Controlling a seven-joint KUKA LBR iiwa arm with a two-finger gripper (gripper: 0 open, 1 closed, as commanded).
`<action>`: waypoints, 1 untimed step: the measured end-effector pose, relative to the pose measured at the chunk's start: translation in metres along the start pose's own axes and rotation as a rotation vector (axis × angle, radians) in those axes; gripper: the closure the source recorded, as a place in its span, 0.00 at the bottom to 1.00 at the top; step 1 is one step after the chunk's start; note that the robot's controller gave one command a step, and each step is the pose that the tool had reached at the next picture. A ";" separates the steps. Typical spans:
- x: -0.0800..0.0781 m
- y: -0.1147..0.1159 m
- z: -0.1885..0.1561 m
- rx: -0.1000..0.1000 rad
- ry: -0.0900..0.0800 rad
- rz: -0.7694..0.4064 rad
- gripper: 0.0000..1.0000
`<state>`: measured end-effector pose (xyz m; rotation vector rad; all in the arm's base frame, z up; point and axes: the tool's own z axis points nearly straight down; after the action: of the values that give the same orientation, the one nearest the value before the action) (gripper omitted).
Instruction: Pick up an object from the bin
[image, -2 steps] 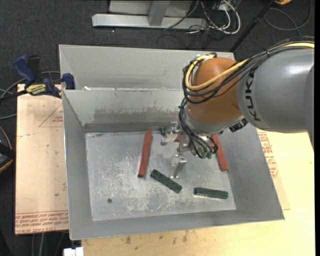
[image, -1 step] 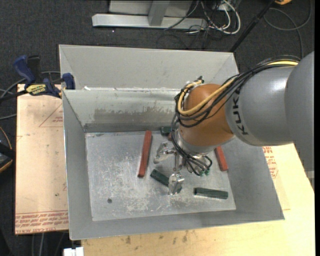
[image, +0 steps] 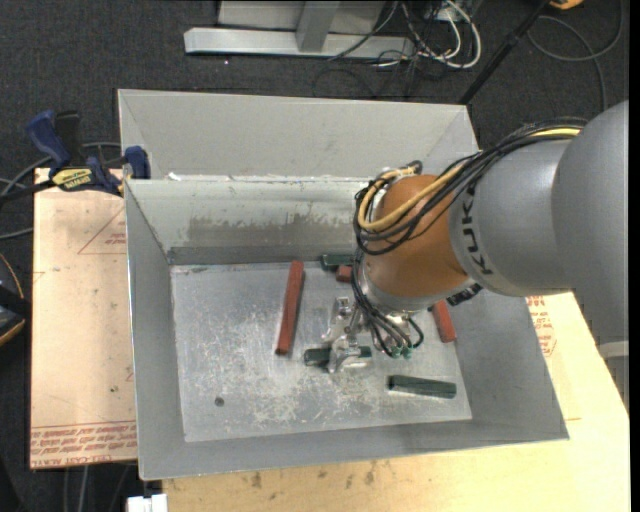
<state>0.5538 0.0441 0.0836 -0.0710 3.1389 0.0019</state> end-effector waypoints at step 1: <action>0.000 0.000 0.000 0.000 0.000 0.001 1.00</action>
Offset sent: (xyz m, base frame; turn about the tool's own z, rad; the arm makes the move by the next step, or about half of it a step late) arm 0.0006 -0.0118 0.1567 -0.0384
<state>0.5538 0.0441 0.0836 -0.0700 3.1389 0.0021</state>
